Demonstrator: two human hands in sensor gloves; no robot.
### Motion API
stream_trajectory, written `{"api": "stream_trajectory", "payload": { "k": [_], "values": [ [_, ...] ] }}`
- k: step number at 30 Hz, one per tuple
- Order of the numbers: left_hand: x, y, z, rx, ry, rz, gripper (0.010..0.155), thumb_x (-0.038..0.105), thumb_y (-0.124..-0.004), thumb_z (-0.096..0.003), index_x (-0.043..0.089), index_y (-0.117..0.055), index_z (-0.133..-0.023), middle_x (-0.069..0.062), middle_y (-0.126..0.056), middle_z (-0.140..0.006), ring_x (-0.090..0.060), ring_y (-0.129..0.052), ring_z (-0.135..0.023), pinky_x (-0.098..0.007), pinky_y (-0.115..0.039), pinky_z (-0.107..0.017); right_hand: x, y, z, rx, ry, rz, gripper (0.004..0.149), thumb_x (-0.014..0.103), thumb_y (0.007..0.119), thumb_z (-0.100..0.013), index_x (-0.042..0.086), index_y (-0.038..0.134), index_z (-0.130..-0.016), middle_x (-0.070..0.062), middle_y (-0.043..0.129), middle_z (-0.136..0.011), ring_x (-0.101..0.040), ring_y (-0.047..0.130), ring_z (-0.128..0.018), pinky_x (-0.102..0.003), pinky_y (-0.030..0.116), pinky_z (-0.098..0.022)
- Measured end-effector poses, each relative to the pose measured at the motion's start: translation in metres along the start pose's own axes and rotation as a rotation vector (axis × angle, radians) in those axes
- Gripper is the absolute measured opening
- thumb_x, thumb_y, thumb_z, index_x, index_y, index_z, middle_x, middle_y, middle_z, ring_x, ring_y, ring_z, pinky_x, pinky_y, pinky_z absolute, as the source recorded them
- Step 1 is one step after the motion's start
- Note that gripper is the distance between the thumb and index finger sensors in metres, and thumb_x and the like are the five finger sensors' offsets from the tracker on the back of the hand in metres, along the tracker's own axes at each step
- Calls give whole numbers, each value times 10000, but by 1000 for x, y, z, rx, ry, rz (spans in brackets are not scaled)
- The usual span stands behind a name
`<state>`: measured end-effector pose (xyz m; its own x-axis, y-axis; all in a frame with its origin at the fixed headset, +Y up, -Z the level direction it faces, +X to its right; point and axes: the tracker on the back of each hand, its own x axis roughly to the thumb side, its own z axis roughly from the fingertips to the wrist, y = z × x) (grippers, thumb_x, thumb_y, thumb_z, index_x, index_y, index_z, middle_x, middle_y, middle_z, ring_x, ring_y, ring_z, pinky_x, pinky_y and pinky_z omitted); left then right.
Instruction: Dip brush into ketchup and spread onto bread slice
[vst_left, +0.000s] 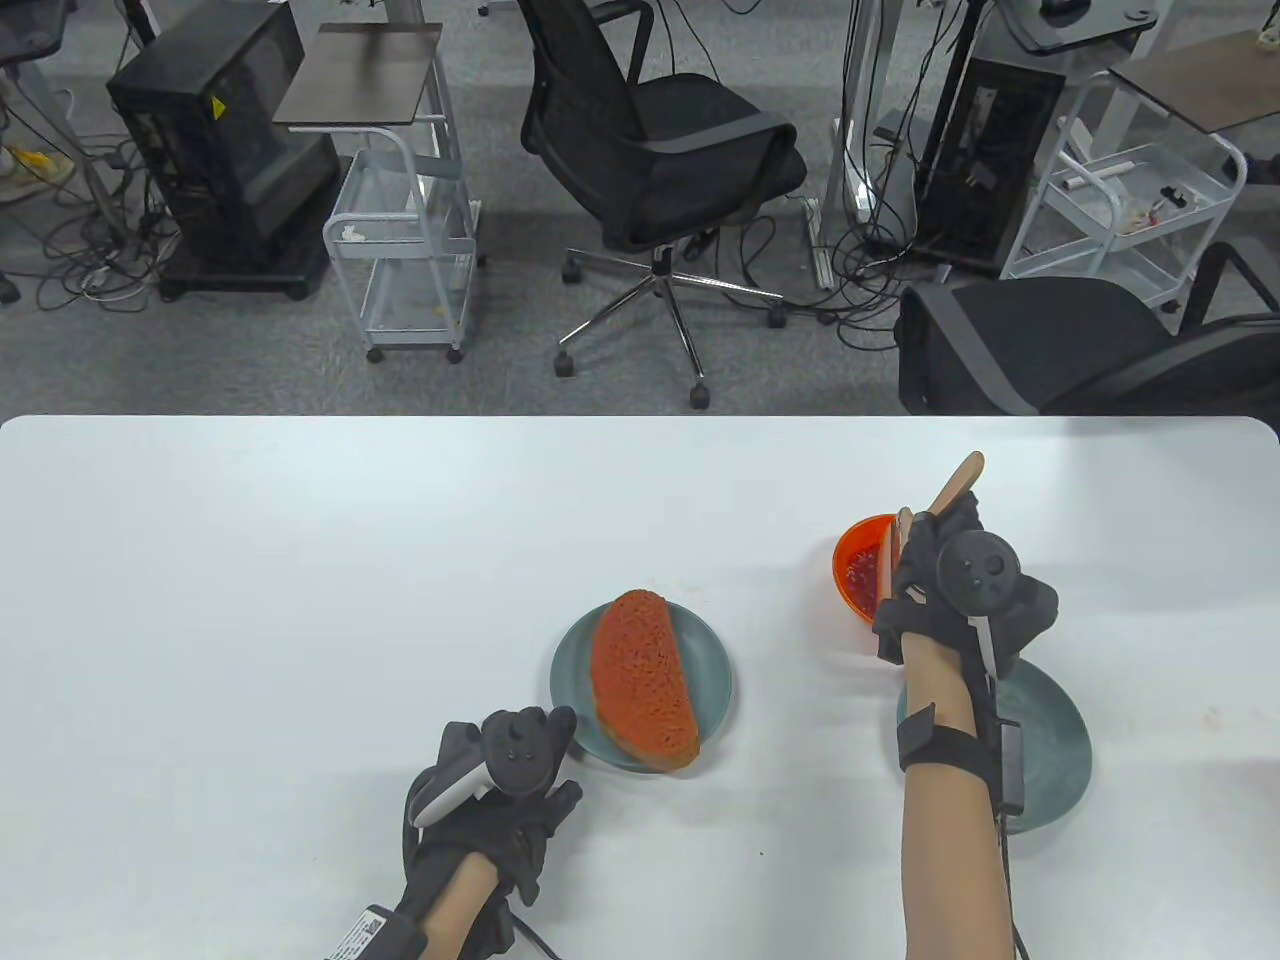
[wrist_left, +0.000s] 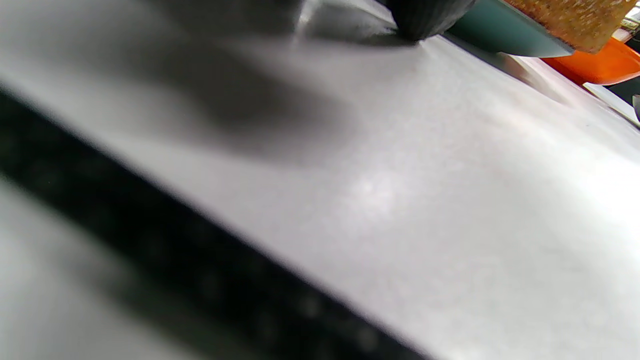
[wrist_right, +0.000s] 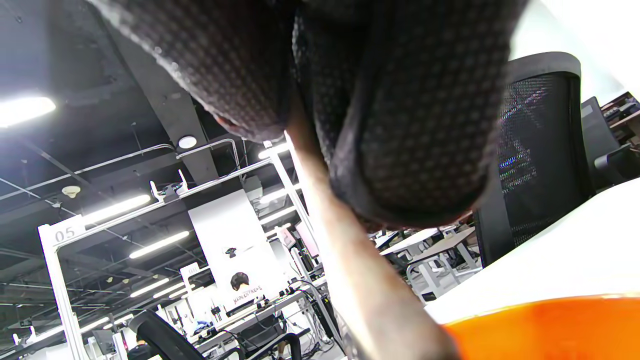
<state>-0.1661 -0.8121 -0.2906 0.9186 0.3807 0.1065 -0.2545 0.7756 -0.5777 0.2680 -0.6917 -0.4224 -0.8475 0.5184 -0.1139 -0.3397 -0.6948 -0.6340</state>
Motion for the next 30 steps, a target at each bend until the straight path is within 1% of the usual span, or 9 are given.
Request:
{"api": "stream_trajectory", "payload": {
  "k": [6, 9, 11, 13, 15, 18, 21, 26, 30],
  "values": [
    [0, 0, 0, 0, -1, -2, 685, 471, -525, -662, 333, 0, -1079, -91, -16, -1166, -422, 50, -1039, -617, -82, -675, 2, -15, 7, -56, -27, -49, 512, 194, 890, -498, -93, 750, -898, -335, 900, -680, -389, 1109, -435, -339, 1018, -231],
    [0, 0, 0, 0, -1, -3, 695, 471, -525, -662, 334, 15, -1078, -90, -16, -1166, -421, 50, -1039, -618, -84, -675, 15, -32, 14, -90, -78, -95, 513, 201, 888, -499, -88, 749, -900, -330, 903, -680, -384, 1110, -433, -337, 1016, -229],
    [0, 0, 0, 0, -1, -3, 685, 471, -526, -662, 333, -1, -1079, -90, -18, -1166, -422, 49, -1039, -618, -84, -675, 26, -42, 22, -99, -104, -168, 512, 210, 886, -501, -80, 752, -901, -321, 905, -682, -373, 1108, -431, -332, 1009, -221],
    [0, 0, 0, 0, -1, -3, 685, 472, -526, -661, 333, -1, -1078, -90, -18, -1166, -421, 47, -1040, -618, -85, -676, 41, -47, 34, -49, -108, -282, 513, 221, 883, -505, -70, 752, -906, -312, 907, -685, -365, 1104, -416, -334, 993, -216],
    [0, 0, 0, 0, -1, -3, 686, 472, -527, -661, 334, -1, -1079, -91, -20, -1167, -421, 47, -1040, -618, -87, -676, 56, -44, 48, 54, -105, -400, 513, 227, 881, -508, -64, 752, -910, -308, 907, -689, -360, 1103, -415, -330, 990, -220],
    [0, 0, 0, 0, -1, -3, 685, 471, -527, -662, 332, -2, -1080, -90, -21, -1167, -422, 44, -1041, -618, -88, -677, 80, -30, 72, 241, -85, -571, 517, 216, 880, -511, -83, 746, -910, -322, 902, -683, -365, 1098, -409, -336, 984, -218],
    [0, 0, 0, 0, -1, -3, 686, 472, -527, -661, 332, -2, -1080, -90, -22, -1168, -421, 43, -1042, -618, -88, -677, 103, -9, 98, 371, -115, -573, 518, 215, 883, -508, -89, 750, -905, -324, 905, -675, -364, 1100, -398, -332, 985, -209],
    [0, 0, 0, 6, 0, -10, 691, 471, -529, -660, 325, 0, -1080, -94, -25, -1168, -426, 39, -1042, -622, -93, -678, 112, 14, 120, 452, -133, -498, 521, 211, 888, -501, -100, 756, -897, -331, 909, -661, -364, 1102, -379, -326, 984, -194],
    [0, 0, 0, 3, 0, -9, 690, 470, -529, -661, 325, 0, -1080, -93, -23, -1167, -427, 41, -1041, -623, -93, -676, 111, 4, 116, 336, -215, -357, 528, 222, 883, -504, -104, 754, -898, -322, 914, -657, -343, 1105, -372, -311, 983, -193]
  ]
}}
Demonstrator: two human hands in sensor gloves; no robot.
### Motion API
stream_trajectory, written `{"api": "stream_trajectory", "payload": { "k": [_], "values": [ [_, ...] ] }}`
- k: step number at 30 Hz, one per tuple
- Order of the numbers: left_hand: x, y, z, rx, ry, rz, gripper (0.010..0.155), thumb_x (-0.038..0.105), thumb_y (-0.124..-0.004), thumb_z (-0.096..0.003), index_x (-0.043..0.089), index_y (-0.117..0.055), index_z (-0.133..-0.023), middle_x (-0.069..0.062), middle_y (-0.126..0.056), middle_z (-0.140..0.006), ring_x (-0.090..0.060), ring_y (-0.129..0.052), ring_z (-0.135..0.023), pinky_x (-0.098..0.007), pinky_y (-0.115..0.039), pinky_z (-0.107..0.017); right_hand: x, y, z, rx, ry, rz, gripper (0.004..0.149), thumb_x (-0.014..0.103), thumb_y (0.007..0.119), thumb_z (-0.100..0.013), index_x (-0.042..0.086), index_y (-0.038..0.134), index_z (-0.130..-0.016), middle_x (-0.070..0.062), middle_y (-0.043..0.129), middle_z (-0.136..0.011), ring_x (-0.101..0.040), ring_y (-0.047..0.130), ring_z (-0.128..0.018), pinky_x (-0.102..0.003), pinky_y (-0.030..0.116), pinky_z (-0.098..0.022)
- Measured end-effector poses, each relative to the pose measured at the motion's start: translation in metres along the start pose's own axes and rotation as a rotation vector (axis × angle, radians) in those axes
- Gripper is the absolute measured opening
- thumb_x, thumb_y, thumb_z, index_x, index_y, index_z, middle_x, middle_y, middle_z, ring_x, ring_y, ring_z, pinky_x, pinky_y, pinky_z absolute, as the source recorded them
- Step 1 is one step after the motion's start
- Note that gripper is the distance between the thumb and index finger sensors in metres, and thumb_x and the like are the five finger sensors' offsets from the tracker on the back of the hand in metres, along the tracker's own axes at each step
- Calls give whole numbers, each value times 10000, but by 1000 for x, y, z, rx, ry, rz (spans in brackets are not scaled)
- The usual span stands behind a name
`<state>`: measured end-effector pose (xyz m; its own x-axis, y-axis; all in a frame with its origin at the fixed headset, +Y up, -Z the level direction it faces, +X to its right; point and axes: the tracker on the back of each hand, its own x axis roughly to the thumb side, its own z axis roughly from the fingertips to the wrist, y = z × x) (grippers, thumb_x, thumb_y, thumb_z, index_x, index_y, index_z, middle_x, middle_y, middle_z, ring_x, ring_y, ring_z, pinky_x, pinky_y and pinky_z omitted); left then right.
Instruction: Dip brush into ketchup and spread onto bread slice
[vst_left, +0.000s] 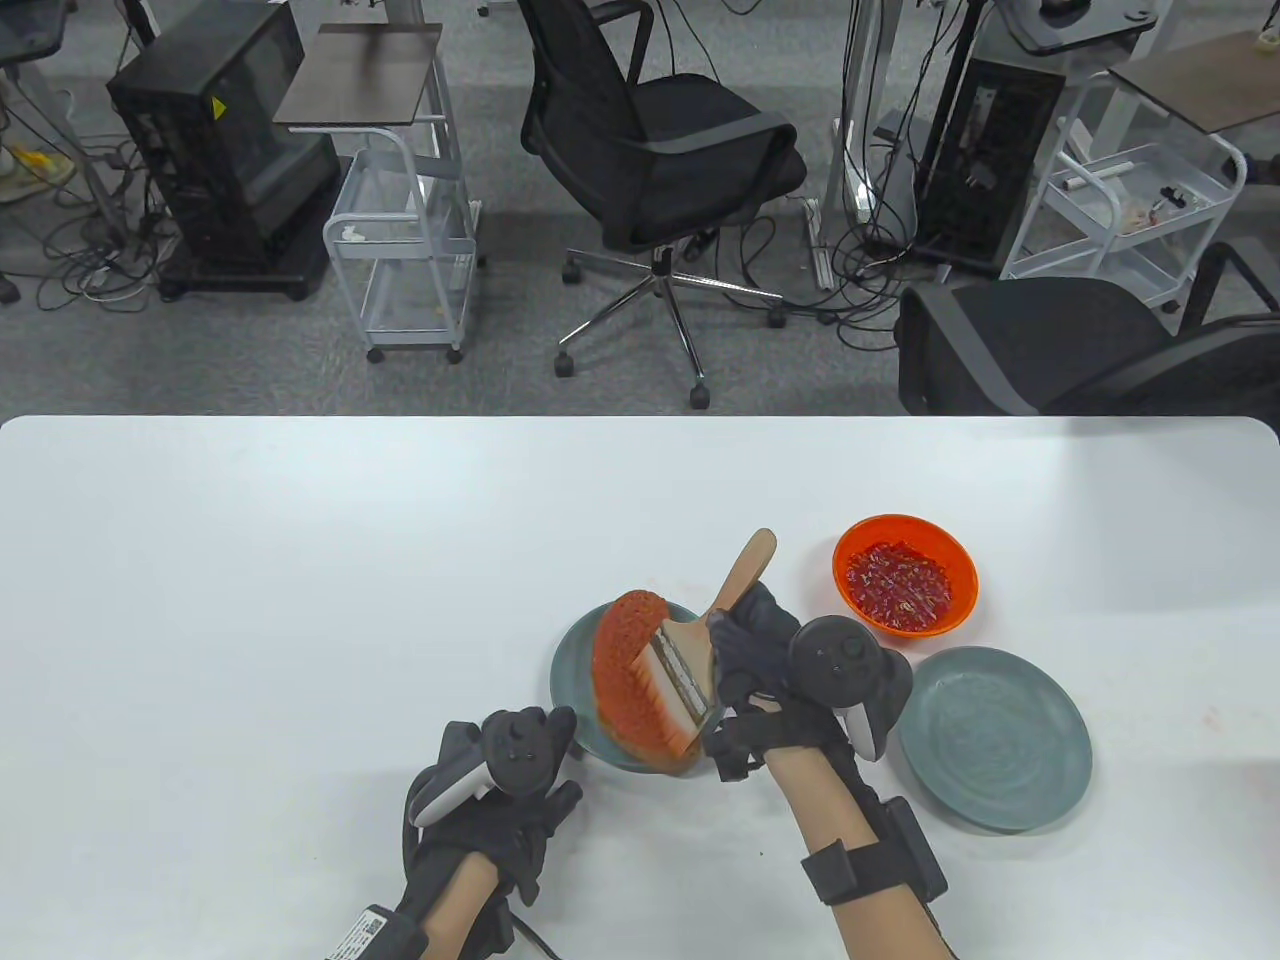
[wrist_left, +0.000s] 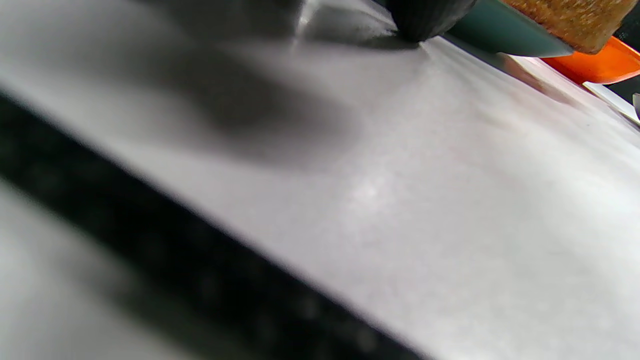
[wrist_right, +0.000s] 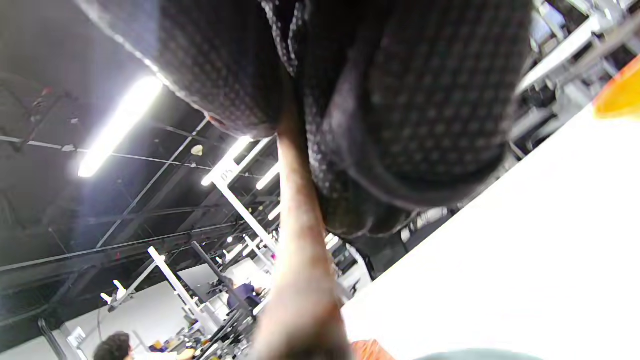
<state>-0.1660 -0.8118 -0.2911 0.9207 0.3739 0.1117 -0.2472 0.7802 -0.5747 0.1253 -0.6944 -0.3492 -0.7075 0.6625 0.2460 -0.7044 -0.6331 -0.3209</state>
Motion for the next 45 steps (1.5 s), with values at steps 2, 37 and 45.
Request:
{"api": "stream_trajectory", "payload": {
  "k": [2, 37, 45],
  "values": [
    [0, 0, 0, 1, 0, -5, 690, 469, -529, -660, 322, -1, -1080, -97, -26, -1167, -432, 36, -1042, -626, -96, -678, 4, -5, 0, -54, -45, 56, 526, 230, 882, -504, -90, 755, -902, -314, 914, -663, -336, 1107, -374, -305, 985, -195],
    [0, 0, -1, -1, 1, 0, 696, 477, -519, -661, 328, 17, -1078, -88, -14, -1166, -424, 50, -1039, -620, -84, -674, -11, 6, 5, -9, 91, -249, 523, 224, 885, -506, -100, 756, -895, -319, 922, -647, -332, 1122, -368, -295, 1006, -194],
    [0, 0, 0, -2, 6, 6, 693, 477, -519, -663, 330, 17, -1077, -83, -13, -1166, -417, 53, -1040, -617, -82, -674, -19, 2, 4, -12, 60, -88, 527, 220, 891, -499, -115, 765, -886, -324, 929, -632, -332, 1123, -359, -299, 1004, -187]
  ]
}}
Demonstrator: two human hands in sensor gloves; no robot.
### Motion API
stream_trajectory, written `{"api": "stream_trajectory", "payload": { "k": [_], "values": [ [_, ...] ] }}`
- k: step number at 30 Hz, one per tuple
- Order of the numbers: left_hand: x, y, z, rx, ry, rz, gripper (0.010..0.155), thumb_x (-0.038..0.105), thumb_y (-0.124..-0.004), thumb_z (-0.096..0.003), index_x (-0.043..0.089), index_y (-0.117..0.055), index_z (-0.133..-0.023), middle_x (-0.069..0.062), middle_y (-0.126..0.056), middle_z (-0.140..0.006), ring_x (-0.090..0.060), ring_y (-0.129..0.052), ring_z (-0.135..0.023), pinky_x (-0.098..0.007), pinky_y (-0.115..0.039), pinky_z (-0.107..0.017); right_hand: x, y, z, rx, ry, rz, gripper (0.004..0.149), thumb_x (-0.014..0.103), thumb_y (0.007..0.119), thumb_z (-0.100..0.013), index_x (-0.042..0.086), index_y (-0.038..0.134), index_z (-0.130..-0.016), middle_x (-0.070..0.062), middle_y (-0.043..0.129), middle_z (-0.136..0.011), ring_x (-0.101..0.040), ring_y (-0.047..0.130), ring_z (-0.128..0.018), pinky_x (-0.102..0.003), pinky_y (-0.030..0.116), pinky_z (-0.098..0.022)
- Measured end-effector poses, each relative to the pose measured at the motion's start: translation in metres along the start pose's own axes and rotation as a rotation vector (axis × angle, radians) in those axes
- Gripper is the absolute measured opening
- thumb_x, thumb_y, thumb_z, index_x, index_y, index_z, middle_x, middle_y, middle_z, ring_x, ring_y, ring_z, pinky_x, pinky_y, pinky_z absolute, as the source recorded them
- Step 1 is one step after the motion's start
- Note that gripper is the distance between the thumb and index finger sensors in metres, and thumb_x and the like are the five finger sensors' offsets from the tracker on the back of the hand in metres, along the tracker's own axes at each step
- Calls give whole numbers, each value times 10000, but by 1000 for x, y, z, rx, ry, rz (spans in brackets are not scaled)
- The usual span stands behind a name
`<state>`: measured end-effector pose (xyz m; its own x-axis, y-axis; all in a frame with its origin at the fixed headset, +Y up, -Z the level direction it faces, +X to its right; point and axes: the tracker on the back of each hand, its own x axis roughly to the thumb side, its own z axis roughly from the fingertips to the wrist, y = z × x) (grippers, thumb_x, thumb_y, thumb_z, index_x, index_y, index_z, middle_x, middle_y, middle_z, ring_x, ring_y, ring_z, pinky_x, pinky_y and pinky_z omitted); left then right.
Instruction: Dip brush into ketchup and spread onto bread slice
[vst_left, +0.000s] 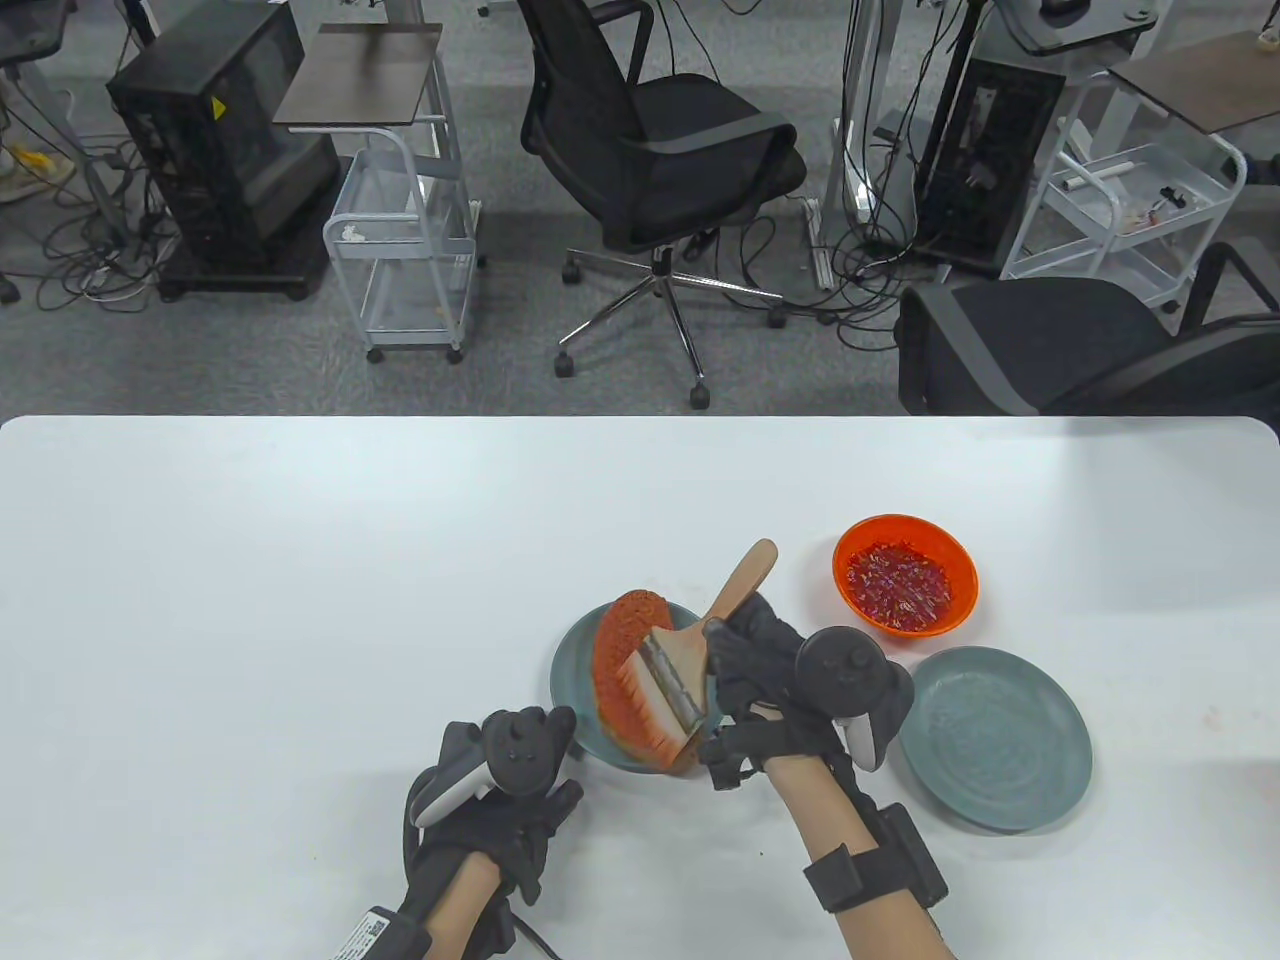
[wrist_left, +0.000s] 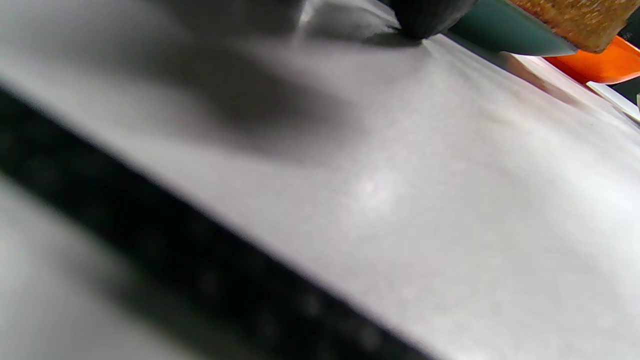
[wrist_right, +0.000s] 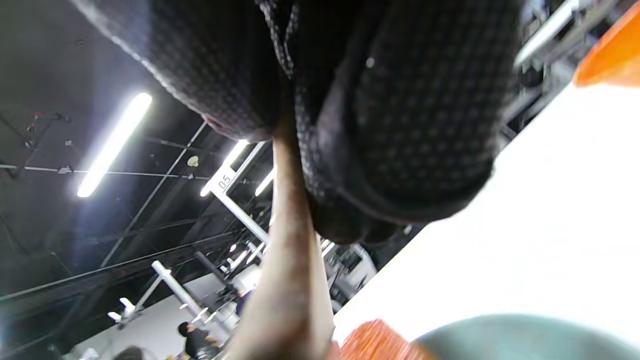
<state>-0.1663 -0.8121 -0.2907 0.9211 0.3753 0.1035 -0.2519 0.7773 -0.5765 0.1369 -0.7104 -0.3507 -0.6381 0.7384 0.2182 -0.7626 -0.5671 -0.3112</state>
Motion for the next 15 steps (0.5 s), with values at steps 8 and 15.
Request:
{"api": "stream_trajectory", "payload": {
  "k": [8, 15],
  "values": [
    [0, 0, 0, 1, 1, -1, 692, 478, -517, -662, 330, 17, -1077, -84, -13, -1165, -417, 52, -1040, -618, -83, -674, 6, -2, 2, -22, -4, -86, 524, 233, 888, -502, -101, 764, -887, -311, 935, -638, -316, 1131, -363, -282, 1014, -186],
    [1, 0, 0, 2, 3, -1, 692, 477, -516, -663, 329, 18, -1077, -86, -12, -1165, -419, 54, -1039, -618, -82, -674, 9, 13, 7, 49, -32, -40, 525, 228, 889, -501, -108, 765, -886, -315, 936, -638, -322, 1133, -357, -289, 1013, -188]
  ]
}}
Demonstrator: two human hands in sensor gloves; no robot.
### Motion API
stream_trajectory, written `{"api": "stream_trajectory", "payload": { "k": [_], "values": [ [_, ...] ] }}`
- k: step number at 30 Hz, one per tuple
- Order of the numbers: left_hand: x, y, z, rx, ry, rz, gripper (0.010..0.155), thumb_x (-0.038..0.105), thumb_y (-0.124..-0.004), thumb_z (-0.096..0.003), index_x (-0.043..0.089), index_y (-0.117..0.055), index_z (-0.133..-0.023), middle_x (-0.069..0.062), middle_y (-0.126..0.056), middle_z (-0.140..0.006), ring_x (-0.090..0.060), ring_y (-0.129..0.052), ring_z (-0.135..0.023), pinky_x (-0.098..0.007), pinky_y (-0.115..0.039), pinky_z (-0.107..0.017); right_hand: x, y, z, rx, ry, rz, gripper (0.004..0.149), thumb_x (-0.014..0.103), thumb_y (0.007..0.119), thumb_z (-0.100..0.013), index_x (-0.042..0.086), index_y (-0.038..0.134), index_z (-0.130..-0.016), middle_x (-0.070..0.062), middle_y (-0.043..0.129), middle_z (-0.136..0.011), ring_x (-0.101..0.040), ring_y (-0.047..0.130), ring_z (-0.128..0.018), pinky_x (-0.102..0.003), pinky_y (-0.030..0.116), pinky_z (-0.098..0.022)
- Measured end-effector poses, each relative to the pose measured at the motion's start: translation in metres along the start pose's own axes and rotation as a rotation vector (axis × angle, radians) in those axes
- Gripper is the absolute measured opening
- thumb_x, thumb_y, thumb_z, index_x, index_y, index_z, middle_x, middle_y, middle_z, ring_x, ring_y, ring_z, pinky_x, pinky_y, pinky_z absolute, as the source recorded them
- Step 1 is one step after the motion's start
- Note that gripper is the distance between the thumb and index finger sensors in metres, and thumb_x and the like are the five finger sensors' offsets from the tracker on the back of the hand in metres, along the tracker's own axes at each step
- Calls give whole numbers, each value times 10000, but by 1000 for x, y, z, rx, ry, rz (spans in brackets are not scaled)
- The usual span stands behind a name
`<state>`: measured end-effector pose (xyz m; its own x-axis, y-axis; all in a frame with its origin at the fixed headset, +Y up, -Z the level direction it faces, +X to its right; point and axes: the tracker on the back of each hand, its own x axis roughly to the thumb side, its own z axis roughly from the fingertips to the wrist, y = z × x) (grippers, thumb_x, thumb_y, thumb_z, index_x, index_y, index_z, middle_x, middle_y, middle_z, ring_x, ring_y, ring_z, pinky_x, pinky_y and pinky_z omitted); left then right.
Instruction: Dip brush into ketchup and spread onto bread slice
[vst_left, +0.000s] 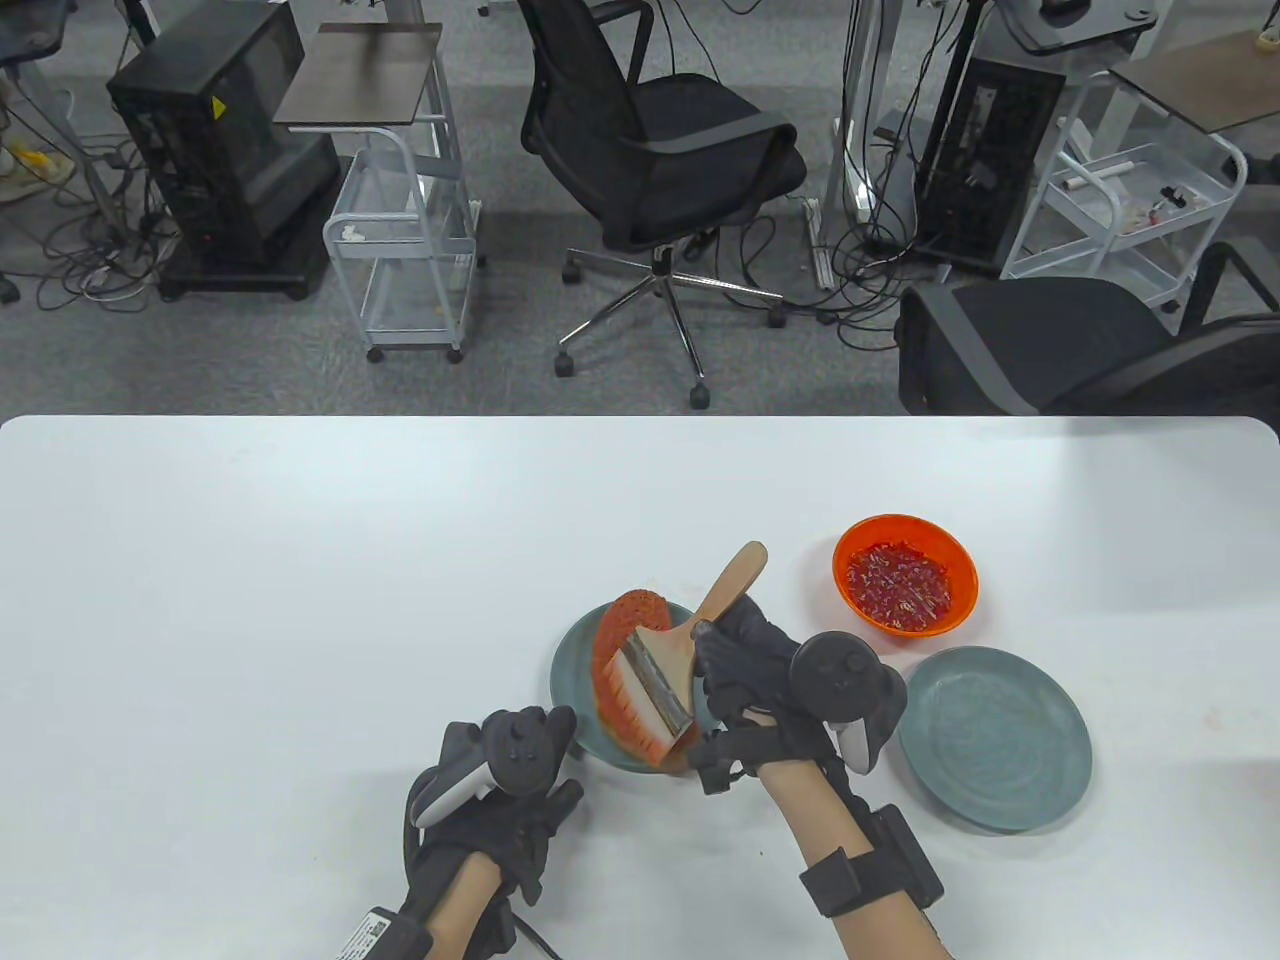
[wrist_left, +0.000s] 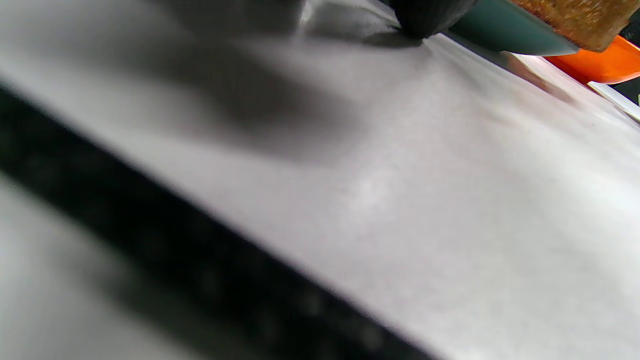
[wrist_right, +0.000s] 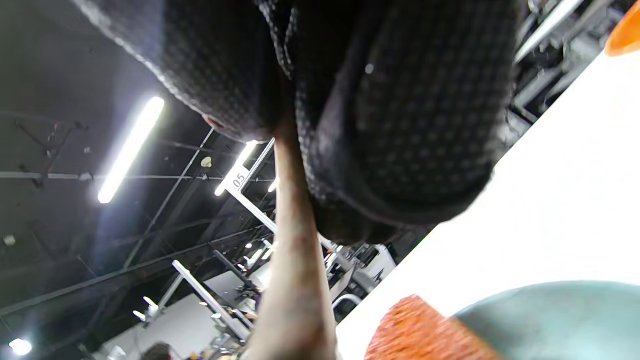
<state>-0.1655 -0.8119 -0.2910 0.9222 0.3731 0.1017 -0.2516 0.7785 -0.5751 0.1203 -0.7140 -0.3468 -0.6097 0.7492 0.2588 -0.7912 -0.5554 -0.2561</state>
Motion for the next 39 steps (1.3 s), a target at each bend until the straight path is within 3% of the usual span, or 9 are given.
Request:
{"api": "stream_trajectory", "payload": {
  "k": [6, 9, 13, 15, 24, 27, 31, 35, 39],
  "values": [
    [0, 0, 0, 1, 0, -1, 692, 478, -516, -663, 329, 17, -1077, -85, -14, -1166, -419, 52, -1040, -618, -82, -674, -10, -23, -5, -144, -38, 103, 527, 234, 886, -501, -105, 762, -885, -309, 936, -636, -311, 1134, -362, -281, 1016, -191],
    [0, 0, 0, 0, 0, -1, 692, 478, -514, -664, 329, 21, -1076, -83, -11, -1165, -418, 54, -1039, -618, -82, -674, -5, -19, -3, -127, -26, 17, 525, 235, 884, -502, -99, 761, -888, -307, 933, -643, -315, 1131, -366, -282, 1015, -194],
    [0, 0, 0, 1, 2, -2, 692, 481, -512, -662, 331, 22, -1076, -82, -11, -1166, -417, 54, -1040, -617, -81, -674, -2, 2, -1, 24, 35, -173, 521, 216, 884, -503, -106, 755, -892, -323, 923, -650, -341, 1118, -379, -313, 1002, -199],
    [0, 0, 0, 0, 2, -2, 692, 481, -511, -663, 332, 24, -1075, -82, -9, -1165, -417, 56, -1039, -617, -80, -674, -3, 8, 1, 44, 47, -138, 521, 210, 886, -500, -108, 757, -891, -328, 922, -649, -352, 1118, -369, -319, 1000, -198],
    [0, -1, 1, 1, 3, -2, 690, 483, -509, -663, 334, 23, -1076, -81, -8, -1166, -415, 57, -1041, -616, -79, -675, -18, -31, -7, -144, 29, 55, 522, 227, 879, -502, -98, 757, -892, -311, 926, -648, -328, 1122, -372, -301, 1006, -200],
    [0, -1, 1, 2, 3, -3, 690, 482, -509, -664, 334, 25, -1076, -83, -8, -1166, -416, 57, -1040, -616, -79, -675, -13, -32, -8, -114, 28, -29, 522, 229, 880, -504, -90, 754, -897, -310, 924, -656, -327, 1121, -379, -301, 1006, -205],
    [0, -1, 1, 2, 4, -4, 691, 484, -507, -663, 333, 26, -1076, -83, -5, -1166, -416, 58, -1040, -617, -79, -674, -7, -11, -3, -41, 48, -135, 520, 219, 881, -505, -99, 753, -896, -318, 921, -655, -337, 1119, -378, -308, 1005, -204],
    [0, -1, 1, 1, 5, -2, 689, 482, -507, -663, 335, 25, -1076, -78, -7, -1166, -411, 58, -1041, -613, -78, -675, -8, -2, -2, -3, 28, -59, 523, 215, 887, -500, -108, 759, -890, -325, 924, -644, -341, 1119, -373, -314, 1003, -197],
    [0, -1, 1, 0, 8, 2, 688, 482, -510, -664, 338, 22, -1075, -76, -8, -1166, -409, 58, -1040, -612, -78, -675, -11, -24, -7, -87, -39, 91, 527, 225, 885, -501, -109, 759, -888, -315, 930, -640, -323, 1126, -370, -300, 1009, -196]
  ]
}}
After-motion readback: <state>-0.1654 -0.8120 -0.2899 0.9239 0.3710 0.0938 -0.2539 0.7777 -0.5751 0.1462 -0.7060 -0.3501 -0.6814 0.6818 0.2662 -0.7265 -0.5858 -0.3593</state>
